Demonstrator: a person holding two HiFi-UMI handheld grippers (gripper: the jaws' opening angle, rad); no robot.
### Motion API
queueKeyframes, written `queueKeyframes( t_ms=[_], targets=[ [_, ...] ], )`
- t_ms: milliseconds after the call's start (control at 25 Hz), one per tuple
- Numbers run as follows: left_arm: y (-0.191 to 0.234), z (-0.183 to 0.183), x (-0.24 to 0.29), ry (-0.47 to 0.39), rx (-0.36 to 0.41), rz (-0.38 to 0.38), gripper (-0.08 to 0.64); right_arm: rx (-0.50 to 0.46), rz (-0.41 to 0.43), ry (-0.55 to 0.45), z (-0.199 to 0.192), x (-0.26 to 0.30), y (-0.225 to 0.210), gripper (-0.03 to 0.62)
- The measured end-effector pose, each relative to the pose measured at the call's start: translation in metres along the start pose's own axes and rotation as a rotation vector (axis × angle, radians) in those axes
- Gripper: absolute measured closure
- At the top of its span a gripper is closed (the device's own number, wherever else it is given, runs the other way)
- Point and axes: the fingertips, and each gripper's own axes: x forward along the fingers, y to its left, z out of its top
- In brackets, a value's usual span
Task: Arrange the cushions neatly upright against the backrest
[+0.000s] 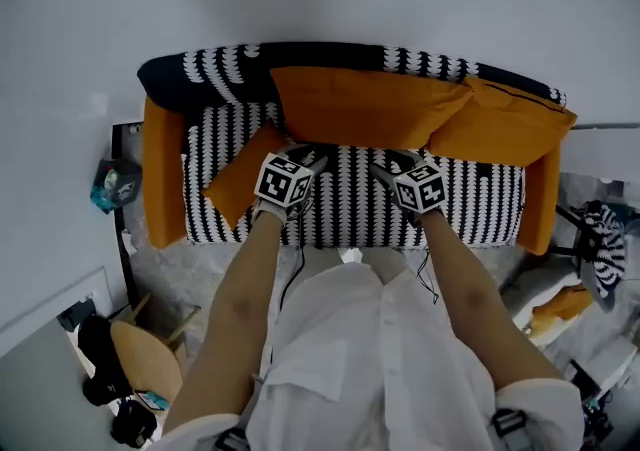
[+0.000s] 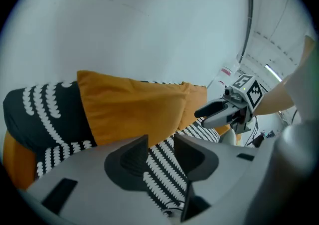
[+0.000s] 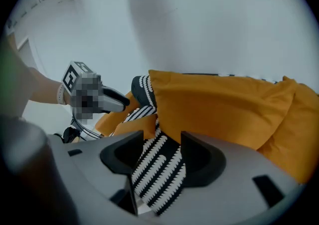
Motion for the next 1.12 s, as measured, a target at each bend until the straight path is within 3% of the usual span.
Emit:
queueKeyframes(
  t_ms=[320, 720, 920, 1120],
  targets=[
    [0.031, -0.11, -0.069, 0.051, -0.115, -0.016, 0.417, -0.079, 0.045, 0.112, -0.027, 0.046, 0.095, 0.399],
    [0.056, -0.235, -0.107, 0.229, -0.206, -0.069, 0.417, -0.258, 0.114, 0.322, -0.062, 0.072, 0.177, 0.417],
    [0.057, -0.245, -0.117, 0.253, -0.236, -0.04, 0.417, -0.417, 0.19, 0.395, -0.066, 0.089, 0.186, 0.41],
    [0.059, -0.232, -0.145, 0.234, -0.187, 0.002, 0.417, -0.529, 0.281, 0.41, -0.053, 0.117, 0.21, 0.405]
  ],
)
